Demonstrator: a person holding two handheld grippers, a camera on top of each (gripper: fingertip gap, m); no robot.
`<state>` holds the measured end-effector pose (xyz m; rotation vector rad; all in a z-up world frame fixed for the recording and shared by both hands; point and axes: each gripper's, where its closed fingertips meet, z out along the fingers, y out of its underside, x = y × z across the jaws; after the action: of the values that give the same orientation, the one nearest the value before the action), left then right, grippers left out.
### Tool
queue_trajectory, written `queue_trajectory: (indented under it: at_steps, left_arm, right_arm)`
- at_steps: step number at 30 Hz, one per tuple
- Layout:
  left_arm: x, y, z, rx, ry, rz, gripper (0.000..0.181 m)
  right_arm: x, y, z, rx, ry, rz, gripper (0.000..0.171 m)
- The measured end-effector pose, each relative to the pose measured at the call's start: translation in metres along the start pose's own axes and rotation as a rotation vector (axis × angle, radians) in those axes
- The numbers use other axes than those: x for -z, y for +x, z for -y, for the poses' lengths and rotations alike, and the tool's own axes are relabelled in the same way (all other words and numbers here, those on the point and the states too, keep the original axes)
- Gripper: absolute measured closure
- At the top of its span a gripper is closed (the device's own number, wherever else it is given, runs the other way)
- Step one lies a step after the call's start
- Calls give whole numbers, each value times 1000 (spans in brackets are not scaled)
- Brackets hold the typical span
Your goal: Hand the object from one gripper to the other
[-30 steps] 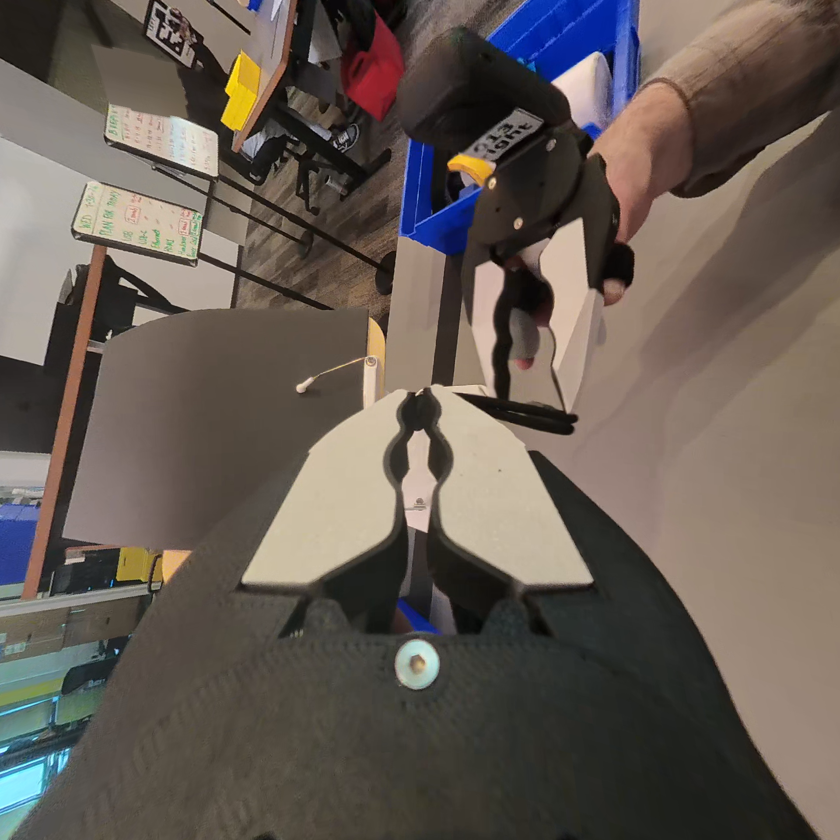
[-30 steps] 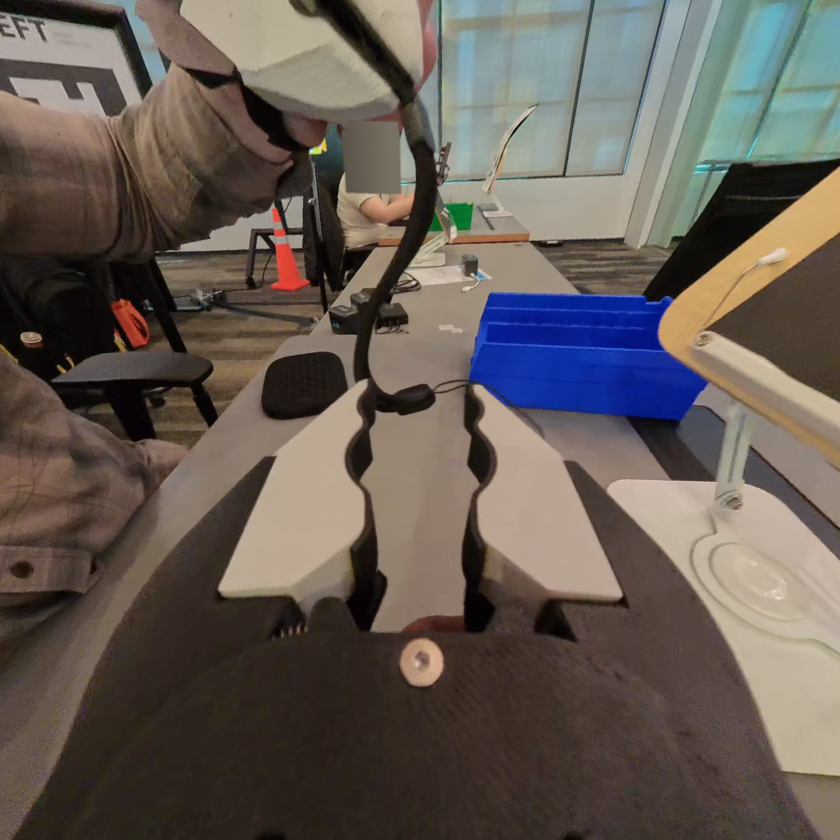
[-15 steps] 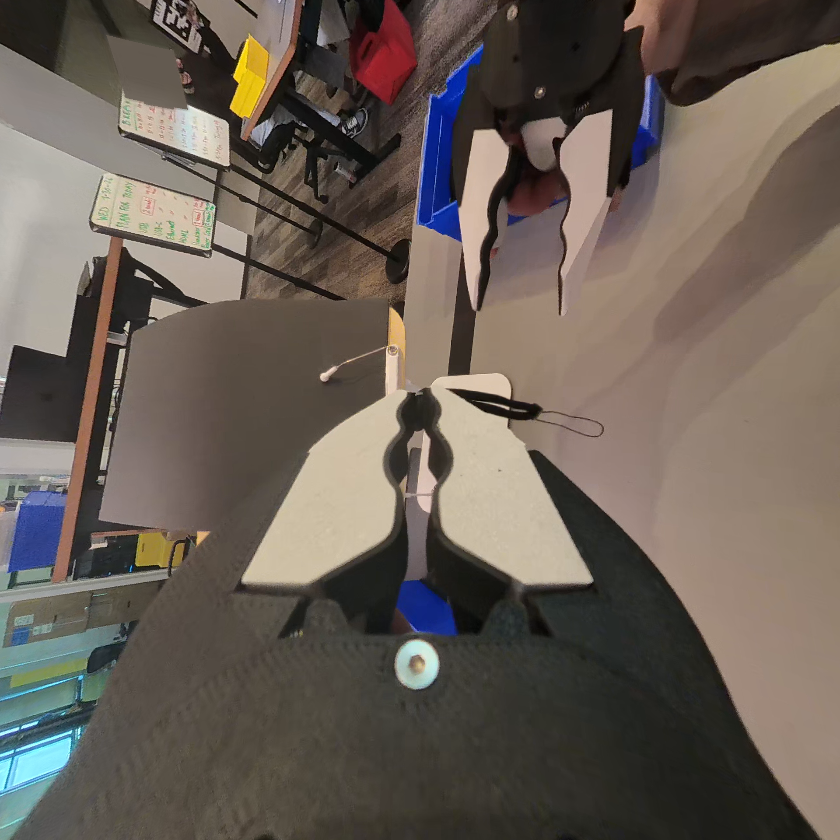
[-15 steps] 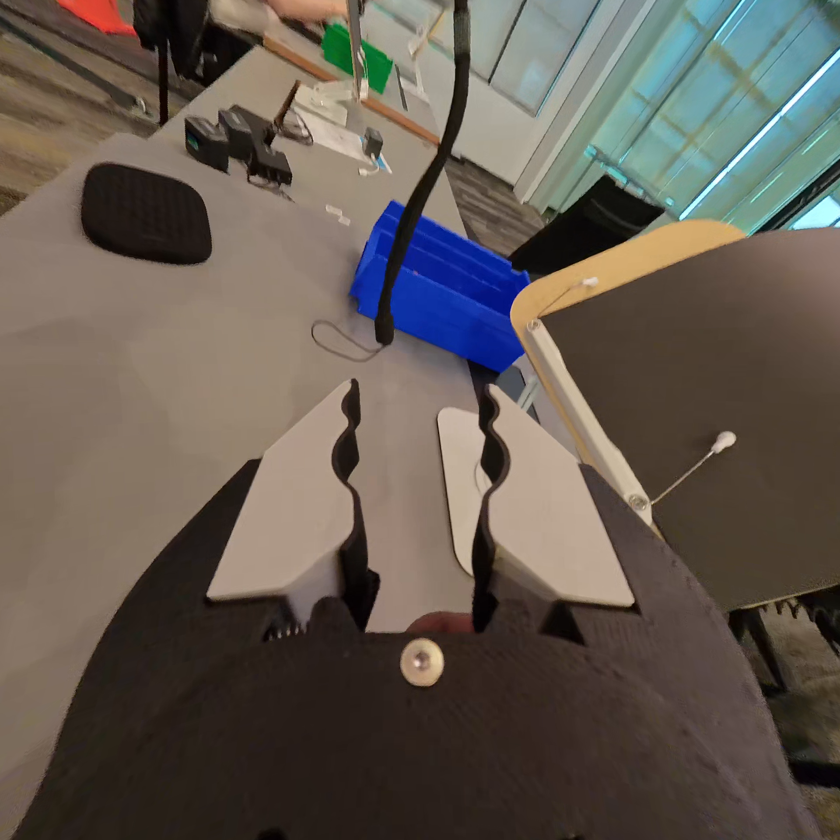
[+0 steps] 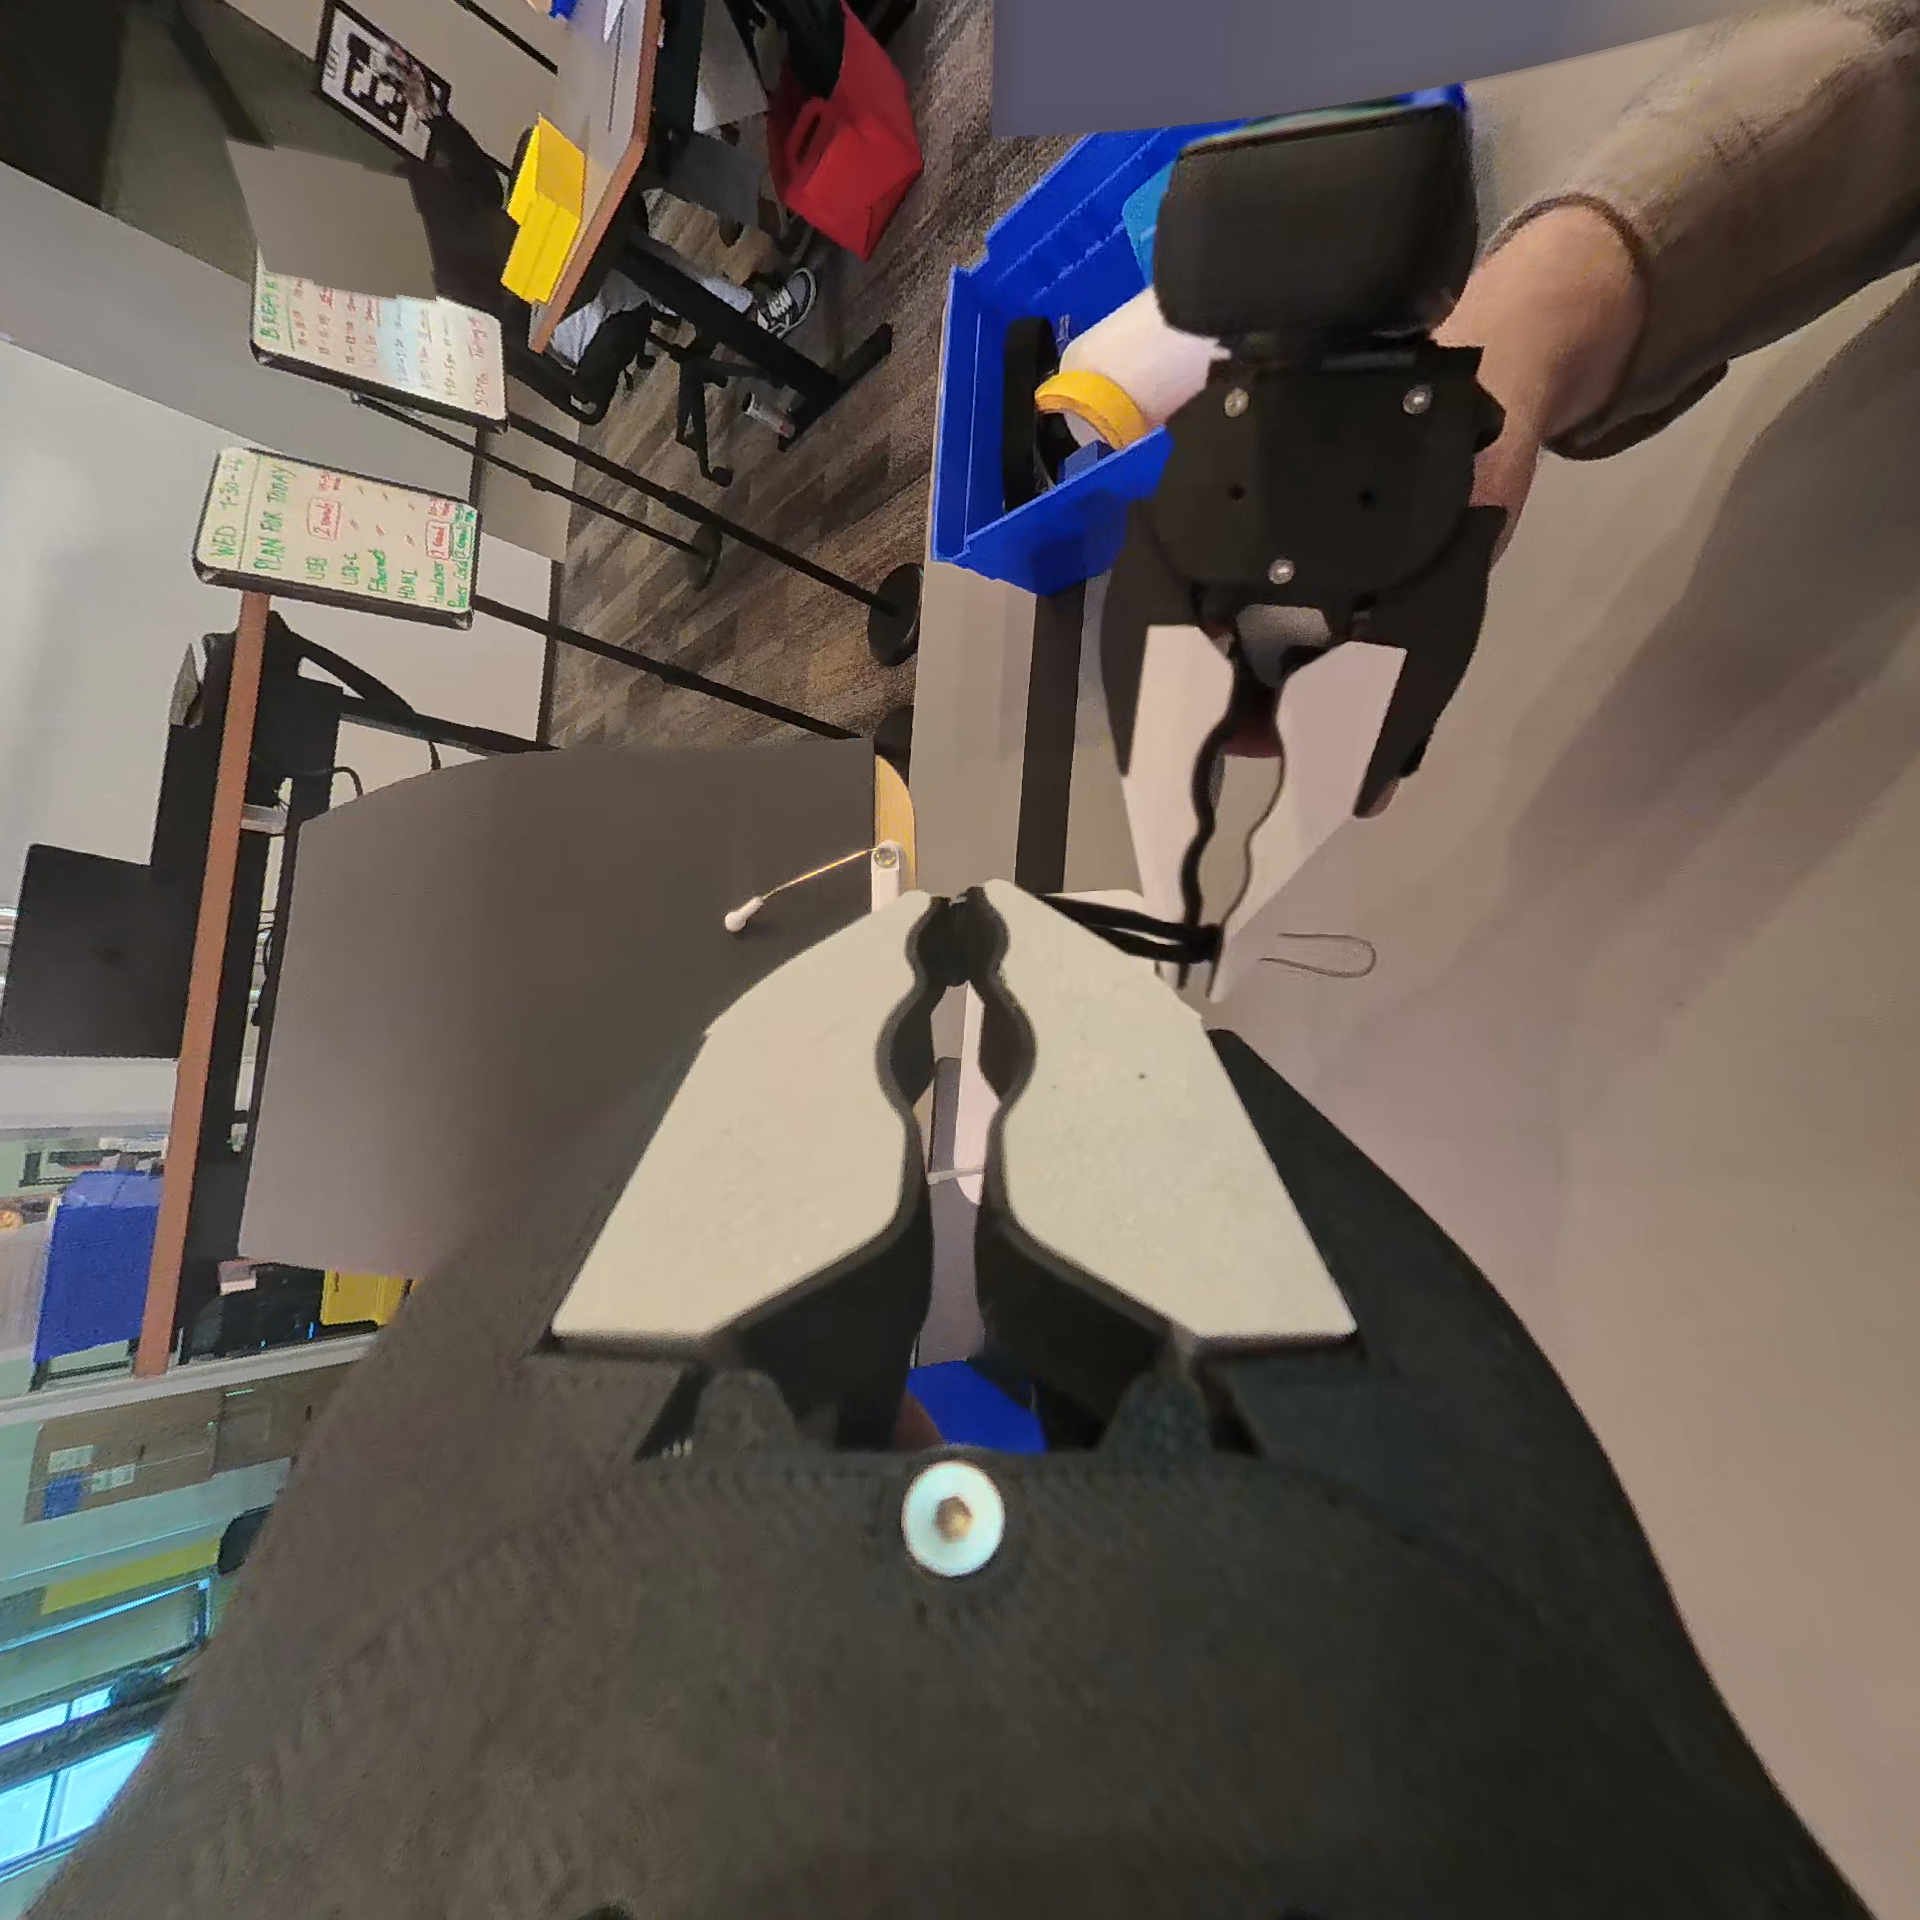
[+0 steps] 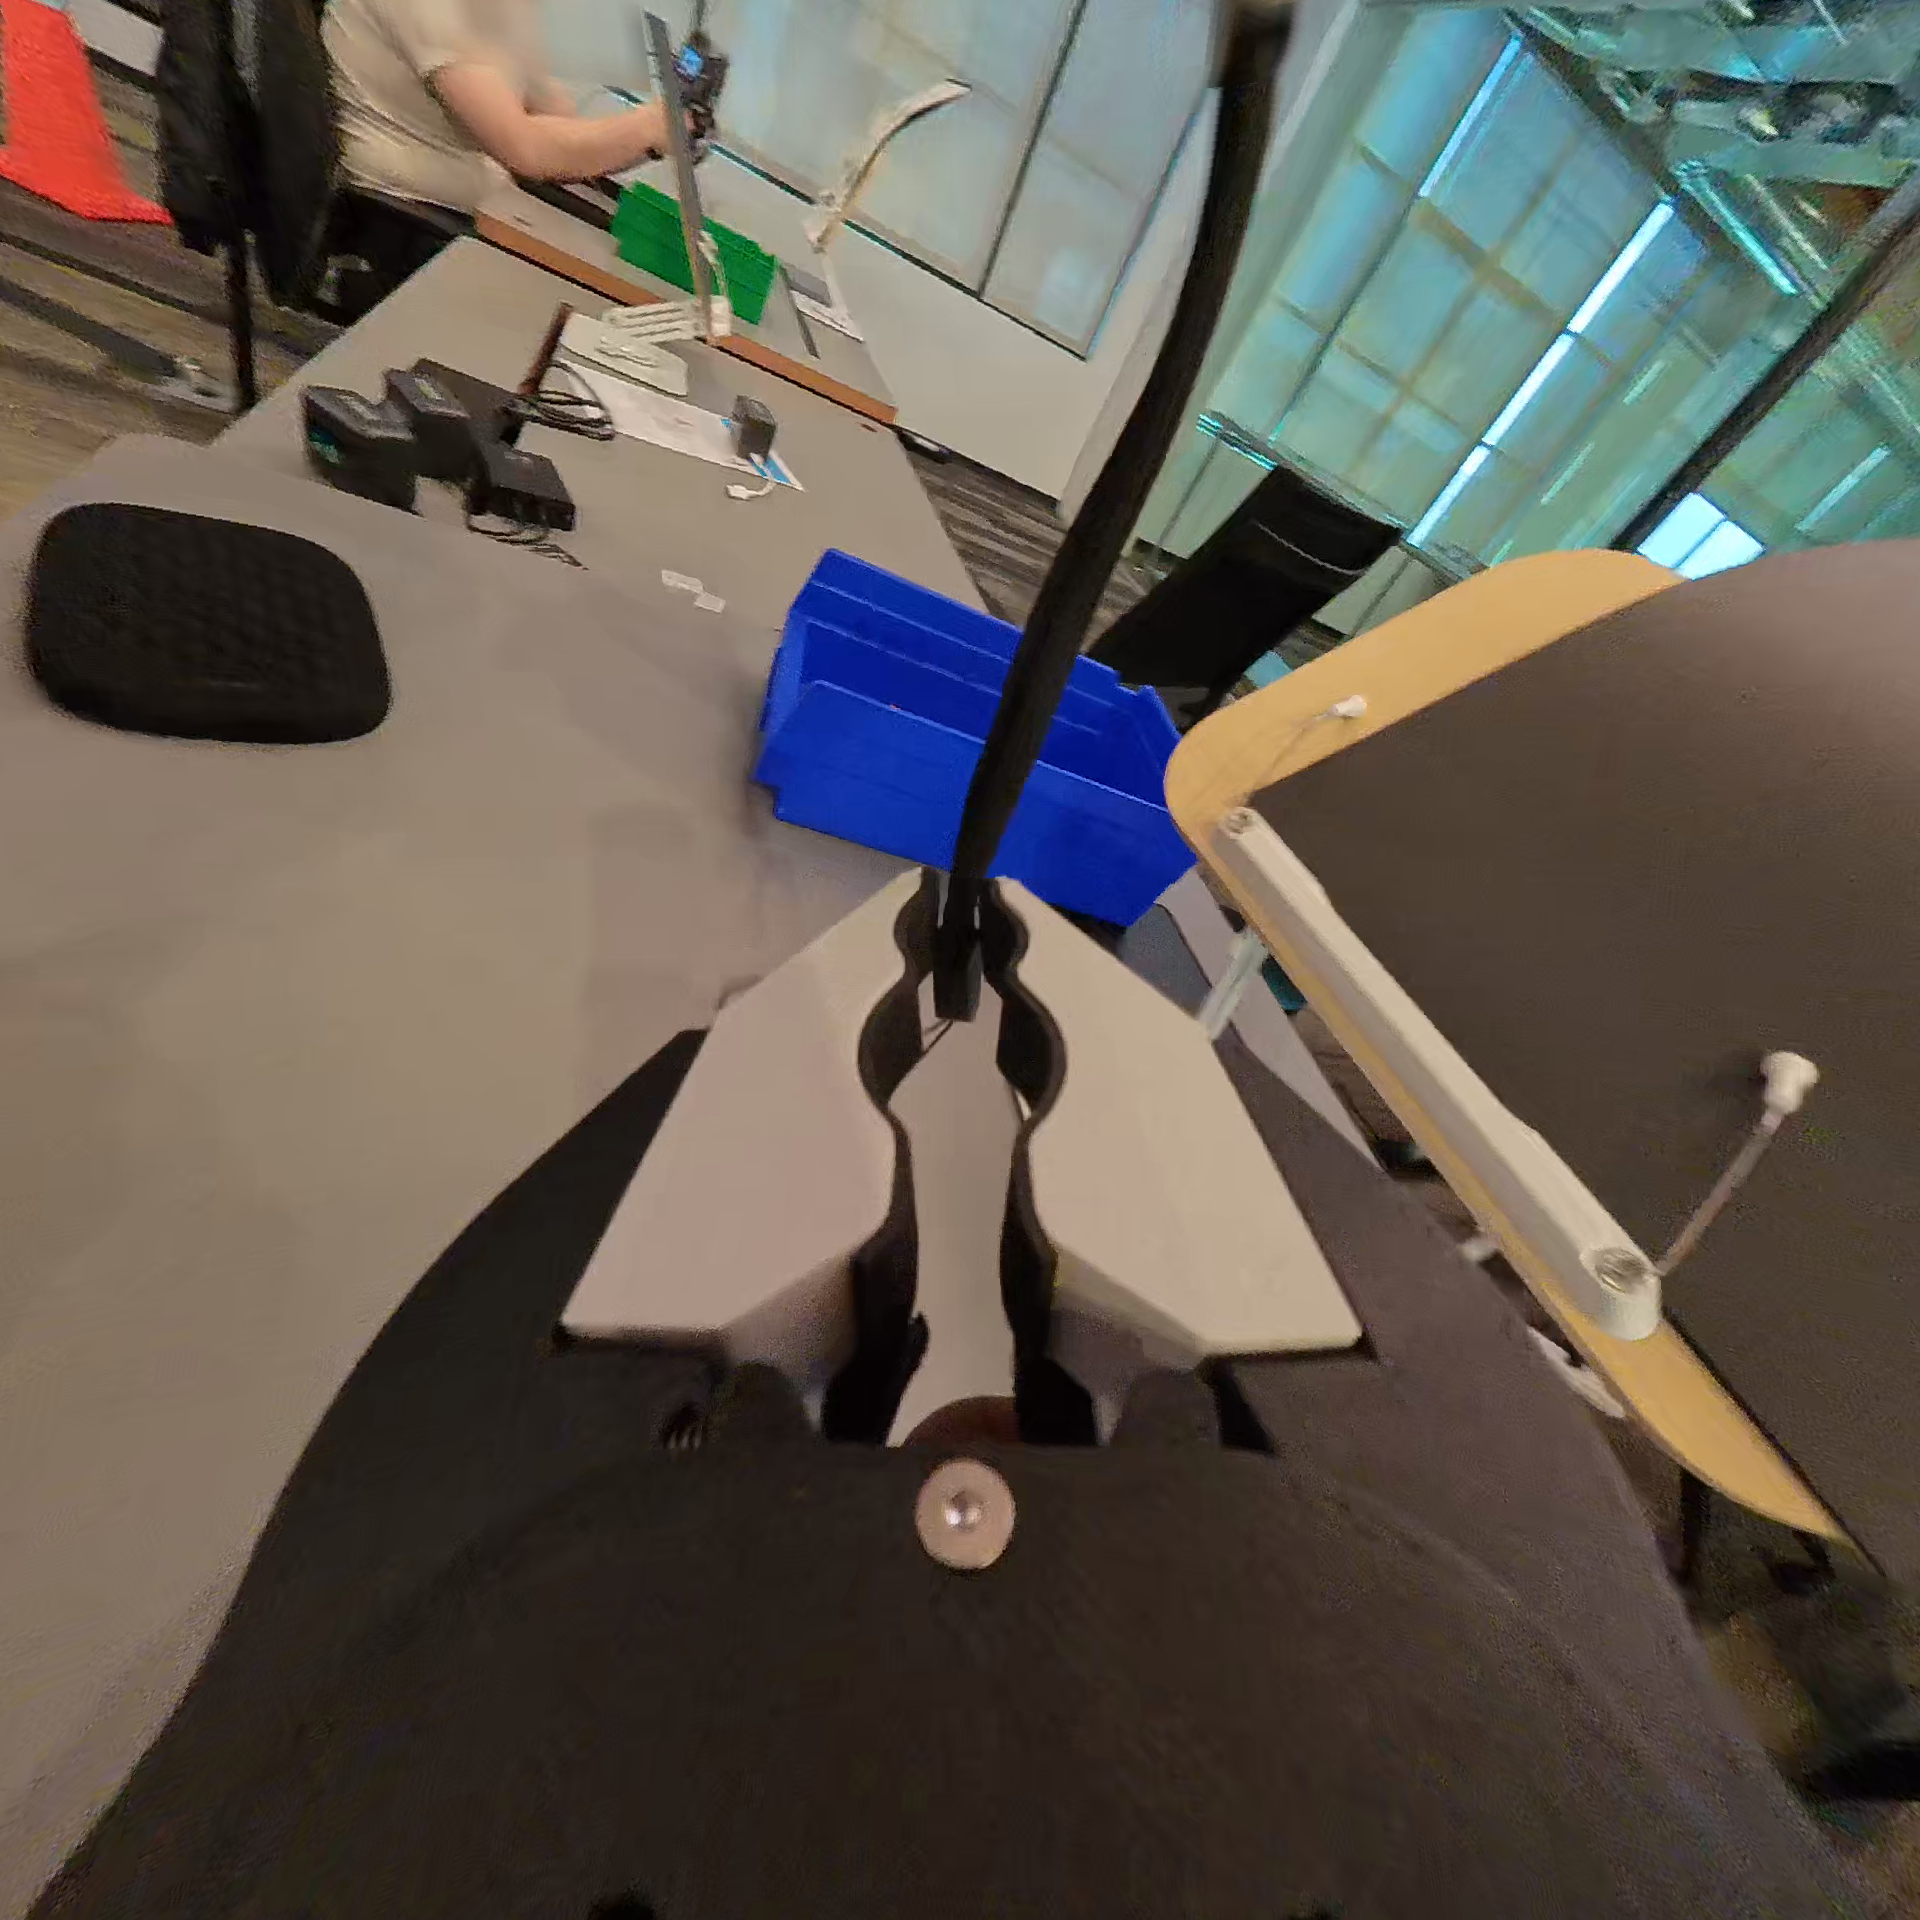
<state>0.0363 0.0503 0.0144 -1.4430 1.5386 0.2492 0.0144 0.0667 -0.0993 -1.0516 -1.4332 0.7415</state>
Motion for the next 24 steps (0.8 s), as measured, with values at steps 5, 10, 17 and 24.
queue_trajectory:
  at_steps: [5,10,17,24]
  left_arm:
    - [-4,-5,-6,2,-13,20,179]
    - [-8,-10,-18,2,-34,47,178]
    - [-15,-22,-43,-41,-103,189,137]
    - [-4,10,-18,-443,-51,396,123]
  right_arm:
    - [4,-15,14,-34,67,98,171]
    - [14,-14,29,-201,168,192,171]
    - [21,-1,42,-488,274,271,171]
    - [15,11,31,-748,277,300,171]
